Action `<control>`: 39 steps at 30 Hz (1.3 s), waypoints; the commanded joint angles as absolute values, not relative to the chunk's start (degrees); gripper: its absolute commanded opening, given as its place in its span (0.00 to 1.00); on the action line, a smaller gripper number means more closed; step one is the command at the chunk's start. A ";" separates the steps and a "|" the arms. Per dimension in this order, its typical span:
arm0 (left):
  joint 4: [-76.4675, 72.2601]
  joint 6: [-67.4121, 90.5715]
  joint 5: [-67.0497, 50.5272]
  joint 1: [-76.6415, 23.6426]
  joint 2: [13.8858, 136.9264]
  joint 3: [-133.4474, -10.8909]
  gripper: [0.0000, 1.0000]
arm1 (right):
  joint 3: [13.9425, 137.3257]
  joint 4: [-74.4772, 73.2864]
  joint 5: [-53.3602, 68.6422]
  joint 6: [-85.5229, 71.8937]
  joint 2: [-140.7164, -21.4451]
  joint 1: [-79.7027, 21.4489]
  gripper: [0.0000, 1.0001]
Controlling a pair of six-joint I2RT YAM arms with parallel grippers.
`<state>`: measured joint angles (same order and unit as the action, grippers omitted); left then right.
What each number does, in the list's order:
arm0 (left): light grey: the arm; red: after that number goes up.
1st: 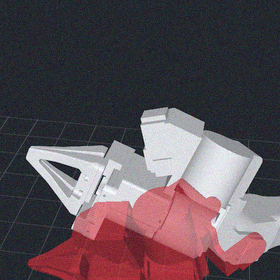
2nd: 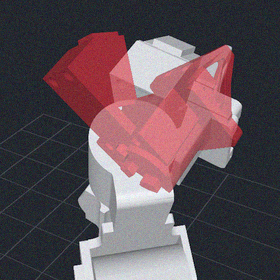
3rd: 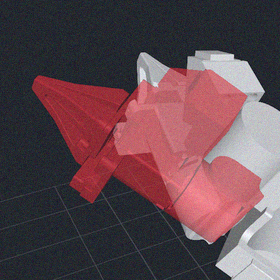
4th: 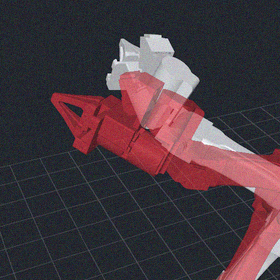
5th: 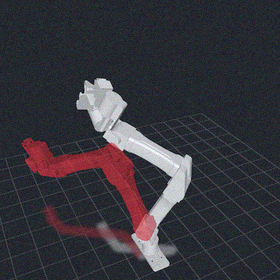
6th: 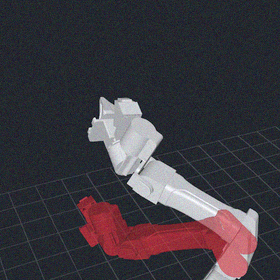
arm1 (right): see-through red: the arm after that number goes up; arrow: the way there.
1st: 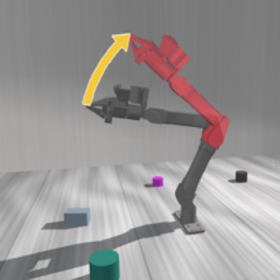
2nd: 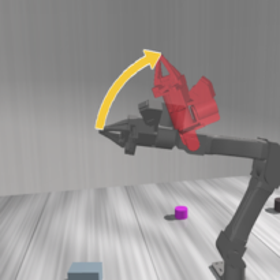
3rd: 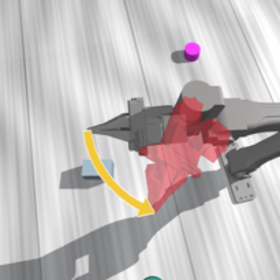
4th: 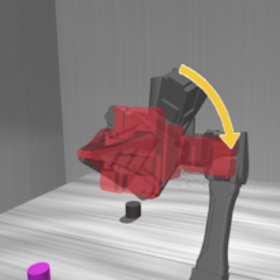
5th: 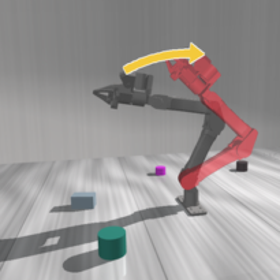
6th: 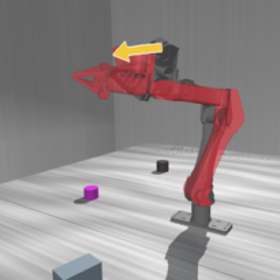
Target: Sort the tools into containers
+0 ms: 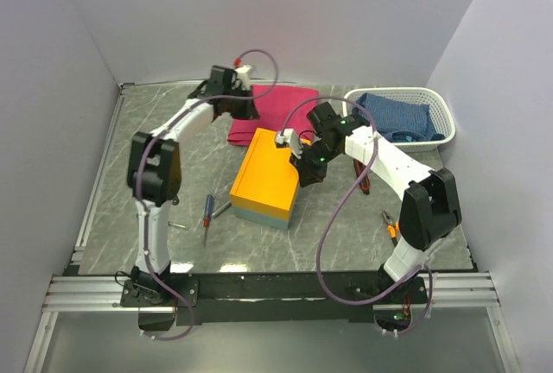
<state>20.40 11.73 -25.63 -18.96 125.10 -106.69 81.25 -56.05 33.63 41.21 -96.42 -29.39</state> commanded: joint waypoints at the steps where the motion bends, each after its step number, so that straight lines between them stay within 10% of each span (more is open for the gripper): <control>1: 21.44 18.00 -9.19 -11.97 108.31 -96.56 0.01 | 78.14 -52.30 30.68 42.10 -91.95 -29.09 0.00; 10: 28.64 26.45 -14.31 -7.38 80.08 -67.17 0.01 | 84.54 -44.86 29.63 32.36 -91.76 -14.52 0.00; 18: 11.62 28.30 -45.16 -7.73 68.30 -44.86 0.01 | 91.13 -27.78 32.15 16.64 -99.46 -10.63 0.00; 34: 5.98 26.46 -41.22 -19.16 65.47 -40.60 0.01 | 98.80 -31.28 43.33 12.65 -113.29 -15.64 0.00; 39: 24.76 20.94 -36.05 -19.16 62.42 -46.58 0.01 | 95.63 -33.75 44.82 15.64 -110.75 -15.38 0.00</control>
<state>14.46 26.09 -38.76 -18.85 66.52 -41.76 97.23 -31.27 41.78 12.97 -114.41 -15.77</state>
